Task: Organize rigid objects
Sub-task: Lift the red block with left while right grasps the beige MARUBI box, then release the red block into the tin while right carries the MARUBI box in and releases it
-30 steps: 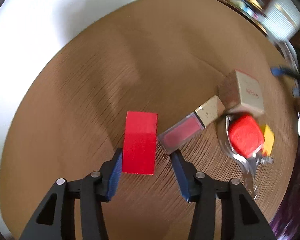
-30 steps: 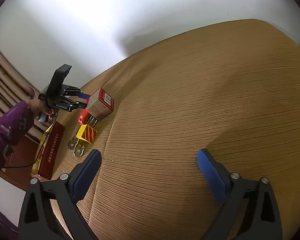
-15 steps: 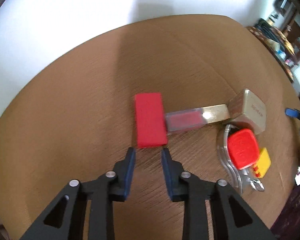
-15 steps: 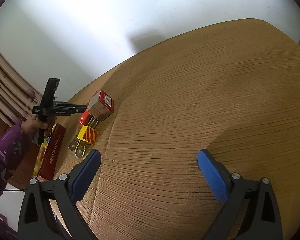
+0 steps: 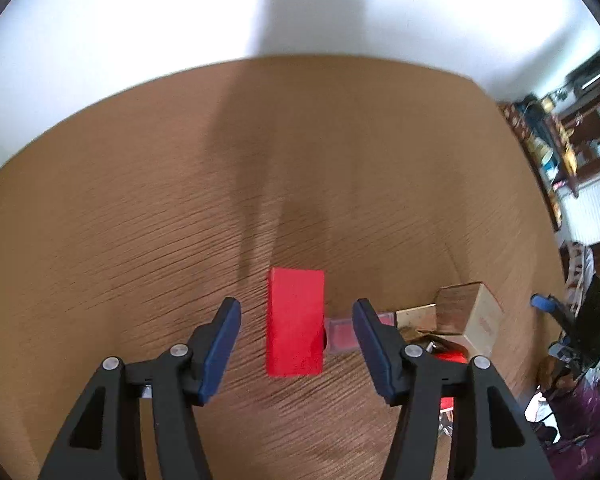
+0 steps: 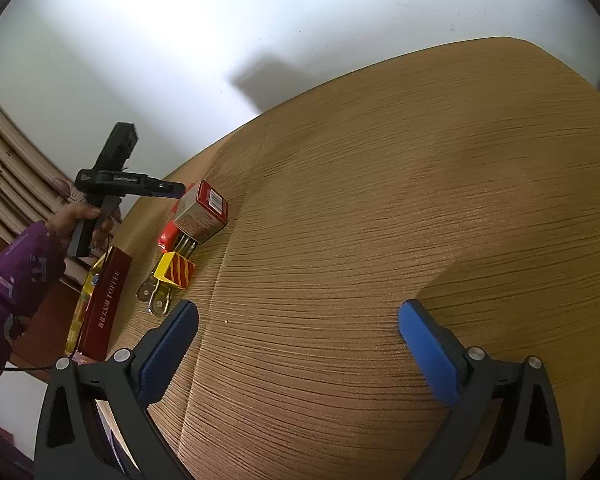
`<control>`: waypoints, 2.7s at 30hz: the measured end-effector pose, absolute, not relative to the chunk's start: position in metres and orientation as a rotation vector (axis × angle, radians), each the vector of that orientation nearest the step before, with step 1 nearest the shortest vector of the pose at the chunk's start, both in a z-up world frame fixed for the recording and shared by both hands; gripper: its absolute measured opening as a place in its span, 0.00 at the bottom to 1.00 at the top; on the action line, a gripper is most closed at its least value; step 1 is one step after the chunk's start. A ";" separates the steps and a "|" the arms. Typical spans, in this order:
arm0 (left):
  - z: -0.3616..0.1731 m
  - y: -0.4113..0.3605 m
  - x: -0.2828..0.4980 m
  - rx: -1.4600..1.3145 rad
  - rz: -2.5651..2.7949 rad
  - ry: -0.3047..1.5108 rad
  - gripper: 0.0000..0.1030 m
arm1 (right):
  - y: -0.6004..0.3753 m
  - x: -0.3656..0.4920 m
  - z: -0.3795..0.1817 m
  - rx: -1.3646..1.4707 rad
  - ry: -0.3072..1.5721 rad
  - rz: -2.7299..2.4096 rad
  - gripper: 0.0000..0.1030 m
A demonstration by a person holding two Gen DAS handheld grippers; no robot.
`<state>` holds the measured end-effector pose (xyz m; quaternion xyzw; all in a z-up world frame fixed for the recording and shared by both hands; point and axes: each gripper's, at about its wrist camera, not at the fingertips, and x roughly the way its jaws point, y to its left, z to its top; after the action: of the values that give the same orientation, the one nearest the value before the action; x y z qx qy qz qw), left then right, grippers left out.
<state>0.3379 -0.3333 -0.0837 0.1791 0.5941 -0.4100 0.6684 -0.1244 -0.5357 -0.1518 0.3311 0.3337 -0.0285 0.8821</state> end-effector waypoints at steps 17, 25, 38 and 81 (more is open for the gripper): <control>-0.084 -0.307 0.282 0.414 -0.757 1.213 0.29 | -0.542 -0.128 -0.151 0.706 0.681 -0.055 0.98; -0.060 -0.253 0.232 0.180 -0.773 1.230 0.29 | -0.529 -0.088 -0.123 0.661 0.666 0.116 0.98; -0.022 -0.181 0.167 0.042 -0.798 1.225 0.29 | -0.445 0.056 -0.077 0.328 0.768 0.168 0.85; -0.035 -0.018 0.100 -0.092 -0.471 1.207 0.29 | -0.376 0.039 -0.006 0.400 0.757 0.357 0.43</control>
<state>0.1004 -0.0184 -0.0354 -0.0427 0.5620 -0.2192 0.7964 0.0393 -0.3761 -0.0064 0.1927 0.3653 0.1724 0.8943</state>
